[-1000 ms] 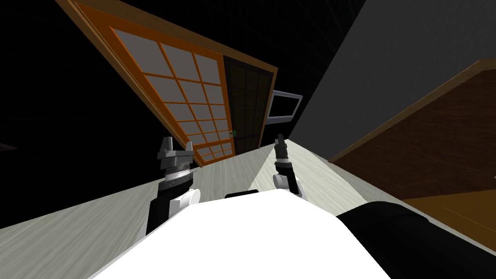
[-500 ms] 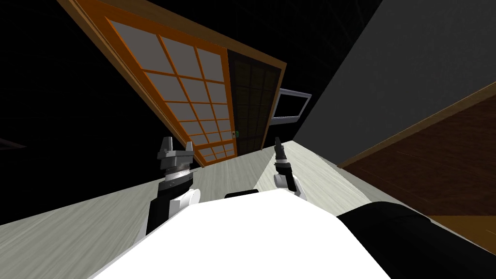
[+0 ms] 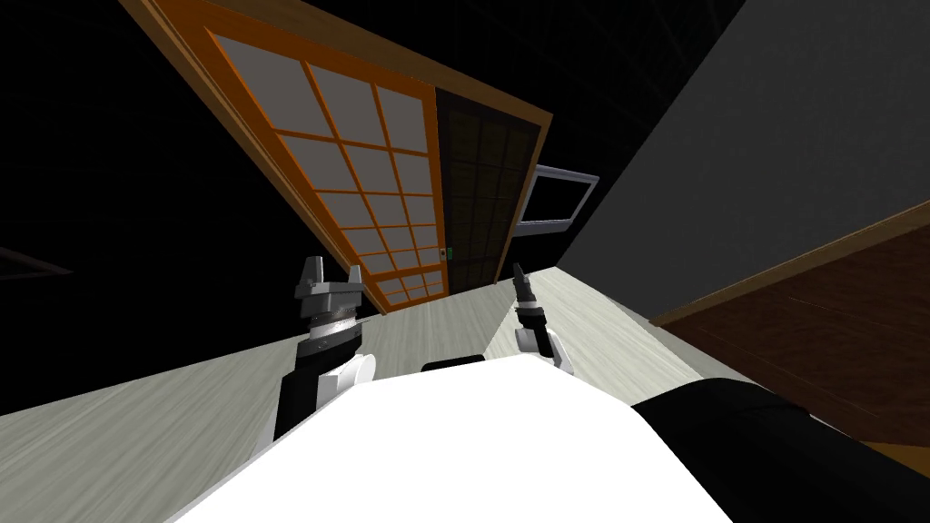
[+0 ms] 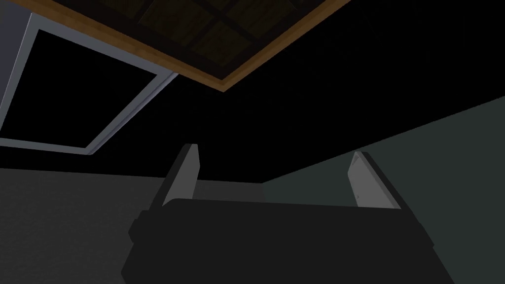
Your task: Pull the door open
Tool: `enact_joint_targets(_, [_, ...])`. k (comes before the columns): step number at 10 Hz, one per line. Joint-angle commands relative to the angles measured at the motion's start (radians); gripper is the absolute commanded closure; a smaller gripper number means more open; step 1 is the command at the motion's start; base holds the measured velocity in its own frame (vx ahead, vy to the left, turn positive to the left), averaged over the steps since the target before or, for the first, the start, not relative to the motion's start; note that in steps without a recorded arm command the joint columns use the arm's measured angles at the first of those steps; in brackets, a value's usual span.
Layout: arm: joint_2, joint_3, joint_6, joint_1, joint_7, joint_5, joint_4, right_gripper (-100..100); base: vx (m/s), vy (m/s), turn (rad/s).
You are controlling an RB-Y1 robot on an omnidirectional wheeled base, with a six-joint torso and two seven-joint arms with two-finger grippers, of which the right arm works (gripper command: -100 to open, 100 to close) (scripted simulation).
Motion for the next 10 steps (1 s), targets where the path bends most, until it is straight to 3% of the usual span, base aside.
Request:
enact_joint_targets(1, [-0.005, -0.016, -0.011, -0.005, 0.025, 0.014, 0.031, -100, 0.103, 0.025, 0.08])
enact_joint_targets(10, [-0.019, -0.108, -0.094, -0.048, 0.172, 0.101, 0.249, -100, 0.105, 0.028, 0.083])
